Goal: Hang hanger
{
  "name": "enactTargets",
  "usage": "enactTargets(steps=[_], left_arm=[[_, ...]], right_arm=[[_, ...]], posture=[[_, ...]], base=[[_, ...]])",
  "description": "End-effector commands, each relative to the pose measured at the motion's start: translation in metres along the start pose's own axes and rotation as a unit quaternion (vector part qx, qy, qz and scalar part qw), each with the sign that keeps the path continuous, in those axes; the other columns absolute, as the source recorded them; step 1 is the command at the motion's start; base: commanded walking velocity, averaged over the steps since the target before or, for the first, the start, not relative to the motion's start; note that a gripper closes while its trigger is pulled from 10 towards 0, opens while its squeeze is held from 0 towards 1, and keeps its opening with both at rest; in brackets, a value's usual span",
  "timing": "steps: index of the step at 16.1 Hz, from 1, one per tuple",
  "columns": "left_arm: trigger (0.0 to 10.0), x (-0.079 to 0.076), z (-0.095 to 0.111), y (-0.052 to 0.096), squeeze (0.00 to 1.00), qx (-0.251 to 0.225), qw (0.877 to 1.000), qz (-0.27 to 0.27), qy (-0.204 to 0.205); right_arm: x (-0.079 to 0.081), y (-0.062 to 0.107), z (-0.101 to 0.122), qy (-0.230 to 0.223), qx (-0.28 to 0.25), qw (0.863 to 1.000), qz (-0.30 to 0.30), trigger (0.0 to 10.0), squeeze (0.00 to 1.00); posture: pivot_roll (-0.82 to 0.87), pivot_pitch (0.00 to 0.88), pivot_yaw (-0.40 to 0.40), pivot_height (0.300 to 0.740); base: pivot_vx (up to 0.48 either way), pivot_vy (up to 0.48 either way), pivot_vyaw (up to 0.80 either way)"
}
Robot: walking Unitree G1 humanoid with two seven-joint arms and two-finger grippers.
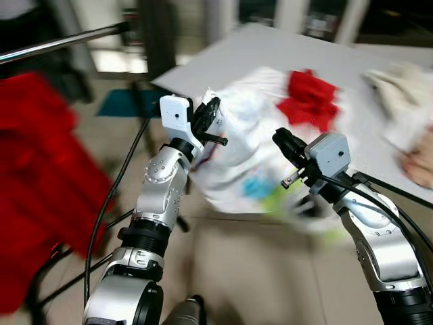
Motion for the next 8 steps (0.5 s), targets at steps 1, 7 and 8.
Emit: enactTargets(steps=[1, 7, 8], left_arm=[[10.0, 0.000, 0.004, -0.002, 0.00, -0.007, 1.000, -0.002, -0.007], [10.0, 0.000, 0.007, -0.001, 0.00, -0.012, 1.000, -0.004, -0.010], [10.0, 0.000, 0.007, 0.000, 0.00, -0.011, 1.000, -0.005, -0.010]], right_arm=[[-0.004, 0.002, 0.003, -0.001, -0.007, 1.000, -0.007, 10.0, 0.00], [-0.014, 0.008, 0.000, -0.020, 0.001, 0.999, -0.028, 10.0, 0.00], [-0.014, 0.010, -0.005, -0.019, 0.011, 0.999, -0.026, 10.0, 0.00]], posture=[[0.04, 0.026, 0.040, 0.740], [0.05, 0.030, 0.034, 0.740], [0.05, 0.030, 0.033, 0.740]], base=[[0.000, 0.000, 0.80], [0.000, 0.000, 0.13], [0.000, 0.000, 0.00]])
Point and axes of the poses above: a point about 5 cm out from each wrist's last joint towards the gripper, its own y axis pointing back from the gripper into the wrist, its own z axis along the axis of the wrist's last joint, x = y × z, the point moved 4 cm from there along -y, pointing out of the wrist towards the gripper, and after that the axes turned 14 degrees about -y, right-handed, at the moved point
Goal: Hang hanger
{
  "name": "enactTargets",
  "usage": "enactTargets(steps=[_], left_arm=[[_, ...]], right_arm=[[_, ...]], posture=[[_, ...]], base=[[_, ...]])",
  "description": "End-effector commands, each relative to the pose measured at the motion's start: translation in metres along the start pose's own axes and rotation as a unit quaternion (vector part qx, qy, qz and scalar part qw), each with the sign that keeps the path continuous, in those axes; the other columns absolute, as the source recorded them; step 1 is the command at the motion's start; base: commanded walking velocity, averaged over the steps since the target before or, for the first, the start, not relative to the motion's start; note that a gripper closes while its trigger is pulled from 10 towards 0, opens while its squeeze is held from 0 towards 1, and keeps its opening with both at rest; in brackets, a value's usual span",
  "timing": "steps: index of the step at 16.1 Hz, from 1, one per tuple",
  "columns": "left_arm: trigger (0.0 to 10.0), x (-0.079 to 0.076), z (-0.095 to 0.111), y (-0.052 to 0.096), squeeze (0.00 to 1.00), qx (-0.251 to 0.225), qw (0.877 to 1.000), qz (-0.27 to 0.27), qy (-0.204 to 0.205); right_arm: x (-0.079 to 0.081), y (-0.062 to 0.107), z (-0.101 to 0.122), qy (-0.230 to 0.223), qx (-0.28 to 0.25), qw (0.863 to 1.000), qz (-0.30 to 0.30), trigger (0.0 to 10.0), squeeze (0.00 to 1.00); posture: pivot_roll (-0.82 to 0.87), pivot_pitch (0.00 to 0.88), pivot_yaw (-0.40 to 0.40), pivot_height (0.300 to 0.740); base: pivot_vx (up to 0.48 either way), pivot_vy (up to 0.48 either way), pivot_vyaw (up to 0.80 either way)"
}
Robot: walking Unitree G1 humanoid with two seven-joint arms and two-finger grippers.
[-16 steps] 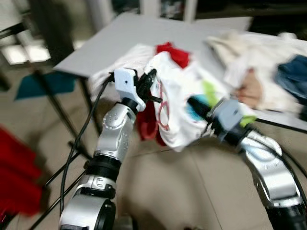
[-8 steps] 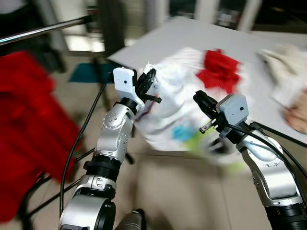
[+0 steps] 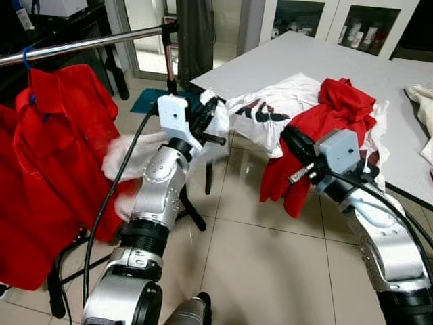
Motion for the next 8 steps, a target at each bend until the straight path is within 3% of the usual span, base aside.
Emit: enactTargets(steps=[1, 3, 8], left_arm=[[10.0, -0.002, 0.005, 0.000, 0.00, -0.008, 1.000, -0.006, -0.010], [10.0, 0.000, 0.002, 0.000, 0.00, 0.001, 1.000, -0.002, -0.017], [10.0, 0.010, 0.003, -0.001, 0.00, 0.004, 1.000, 0.014, -0.024]], right_arm=[[0.000, 0.004, -0.008, -0.003, 0.023, 1.000, 0.007, 10.0, 0.00], [0.012, 0.008, -0.019, -0.014, 0.047, 0.998, 0.042, 10.0, 0.00], [0.011, 0.017, -0.050, -0.009, 0.097, 0.995, 0.030, 10.0, 0.00]], posture=[[0.05, 0.030, 0.033, 0.740], [0.05, 0.030, 0.034, 0.740], [0.05, 0.029, 0.036, 0.740]], base=[[0.000, 0.000, 0.00], [0.000, 0.000, 0.00], [0.000, 0.000, 0.00]])
Point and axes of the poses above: a point about 5 cm out from each wrist's last joint towards the gripper, its own y axis pointing back from the gripper into the wrist, its own z axis along the axis of the wrist's last joint, x = y × z, the point moved 4 cm from there along -y, pointing out of the wrist towards the gripper, and after that the axes turned 14 degrees about -y, right-handed, at the moved point
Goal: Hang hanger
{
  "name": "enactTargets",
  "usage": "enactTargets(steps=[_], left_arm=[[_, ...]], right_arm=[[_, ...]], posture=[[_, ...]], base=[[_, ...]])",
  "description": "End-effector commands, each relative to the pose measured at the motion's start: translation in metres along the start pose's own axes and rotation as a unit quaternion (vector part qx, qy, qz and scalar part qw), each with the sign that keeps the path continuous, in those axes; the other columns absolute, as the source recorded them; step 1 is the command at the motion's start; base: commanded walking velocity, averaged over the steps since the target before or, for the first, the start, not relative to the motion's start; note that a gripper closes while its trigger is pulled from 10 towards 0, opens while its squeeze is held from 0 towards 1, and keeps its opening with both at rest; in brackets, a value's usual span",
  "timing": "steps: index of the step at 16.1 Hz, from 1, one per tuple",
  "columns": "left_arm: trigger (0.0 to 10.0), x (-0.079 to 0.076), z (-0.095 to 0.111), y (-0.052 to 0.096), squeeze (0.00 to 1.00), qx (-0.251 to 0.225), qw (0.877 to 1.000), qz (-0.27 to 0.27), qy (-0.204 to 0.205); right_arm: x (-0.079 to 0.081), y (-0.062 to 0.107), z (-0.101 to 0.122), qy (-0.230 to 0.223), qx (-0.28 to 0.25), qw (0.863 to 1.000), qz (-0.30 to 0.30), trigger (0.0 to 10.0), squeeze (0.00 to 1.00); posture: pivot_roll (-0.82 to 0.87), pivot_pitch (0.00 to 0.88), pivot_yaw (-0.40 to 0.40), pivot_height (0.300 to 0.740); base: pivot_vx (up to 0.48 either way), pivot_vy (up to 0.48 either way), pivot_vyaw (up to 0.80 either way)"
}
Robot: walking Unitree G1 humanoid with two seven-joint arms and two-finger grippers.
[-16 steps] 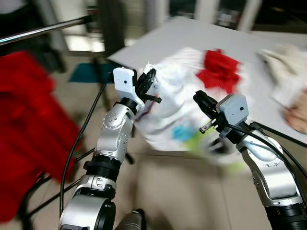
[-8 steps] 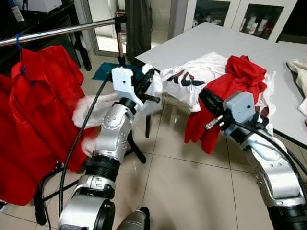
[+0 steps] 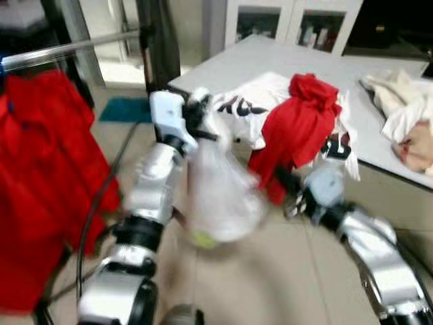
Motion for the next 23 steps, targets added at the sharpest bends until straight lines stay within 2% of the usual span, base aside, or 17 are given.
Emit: enactTargets(steps=[1, 12, 16, 23], left_arm=[[10.0, 0.002, 0.003, -0.001, 0.00, -0.003, 1.000, 0.002, -0.009], [10.0, 0.001, 0.002, -0.001, 0.00, -0.002, 1.000, 0.003, -0.009], [10.0, 0.003, -0.002, 0.003, 0.00, 0.004, 1.000, 0.010, -0.008], [10.0, 0.002, -0.001, 0.001, 0.00, 0.001, 1.000, 0.013, -0.007]], right_arm=[[-0.001, -0.001, 0.004, 0.015, -0.003, 1.000, 0.003, 10.0, 0.00], [-0.005, -0.006, 0.006, 0.016, -0.023, 0.999, -0.021, 10.0, 0.00], [-0.006, -0.004, 0.001, 0.017, -0.014, 1.000, -0.019, 10.0, 0.00], [-0.005, -0.003, -0.006, 0.010, -0.003, 1.000, -0.012, 10.0, 0.00]], posture=[[0.05, 0.028, 0.038, 0.740], [0.05, 0.028, 0.031, 0.740], [0.06, 0.032, 0.016, 0.740], [0.05, 0.027, 0.011, 0.740]], base=[[0.000, 0.000, 0.00], [0.000, 0.000, 0.00], [0.000, 0.000, 0.00], [0.000, 0.000, 0.00]])
Point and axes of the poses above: a point about 5 cm out from each wrist's last joint towards the gripper, its own y axis pointing back from the gripper into the wrist, its own z axis along the axis of the wrist's last joint, x = y × z, the point moved 4 cm from there along -y, pointing out of the wrist towards the gripper, and after that the axes turned 14 degrees about -y, right-handed, at the moved point
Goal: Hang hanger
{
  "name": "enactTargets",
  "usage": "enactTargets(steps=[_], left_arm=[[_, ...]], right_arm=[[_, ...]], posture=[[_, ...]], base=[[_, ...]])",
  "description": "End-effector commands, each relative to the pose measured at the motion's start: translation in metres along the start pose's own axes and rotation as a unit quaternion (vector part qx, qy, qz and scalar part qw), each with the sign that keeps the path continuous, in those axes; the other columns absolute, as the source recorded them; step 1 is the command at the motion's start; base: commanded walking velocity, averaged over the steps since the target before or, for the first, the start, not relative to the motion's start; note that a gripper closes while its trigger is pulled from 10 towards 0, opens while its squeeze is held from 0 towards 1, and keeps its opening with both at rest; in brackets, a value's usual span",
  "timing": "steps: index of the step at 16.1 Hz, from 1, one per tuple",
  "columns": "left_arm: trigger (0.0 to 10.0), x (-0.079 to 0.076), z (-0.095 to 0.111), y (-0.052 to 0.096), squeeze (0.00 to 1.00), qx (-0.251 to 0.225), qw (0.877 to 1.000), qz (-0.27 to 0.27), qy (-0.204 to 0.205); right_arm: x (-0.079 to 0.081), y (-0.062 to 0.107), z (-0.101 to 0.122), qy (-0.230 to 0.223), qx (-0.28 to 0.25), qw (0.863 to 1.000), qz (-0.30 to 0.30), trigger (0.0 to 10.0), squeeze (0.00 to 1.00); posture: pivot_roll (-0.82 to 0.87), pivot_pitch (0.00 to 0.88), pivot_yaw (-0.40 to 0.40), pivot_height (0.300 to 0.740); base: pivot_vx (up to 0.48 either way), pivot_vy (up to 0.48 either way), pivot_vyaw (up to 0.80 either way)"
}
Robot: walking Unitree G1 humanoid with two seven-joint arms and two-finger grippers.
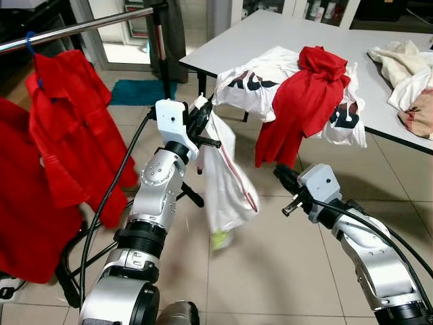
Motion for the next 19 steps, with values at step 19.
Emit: enactTargets(steps=[19], left_arm=[[10.0, -0.003, 0.023, -0.015, 0.00, -0.046, 0.998, 0.030, -0.010]], right_arm=[[0.025, -0.013, -0.035, -0.011, 0.075, 0.996, 0.057, 10.0, 0.00]], posture=[[0.04, 0.063, -0.081, 0.740]], base=[[0.000, 0.000, 0.00]])
Point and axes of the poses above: a point about 5 cm out from each wrist's last joint towards the gripper, its own y axis pointing back from the gripper into the wrist, its own z axis along the axis of the wrist's last joint, x = y × z, the point moved 4 cm from there along -y, pointing out of the wrist towards the gripper, and after that the axes turned 14 degrees about -y, right-handed, at the moved point
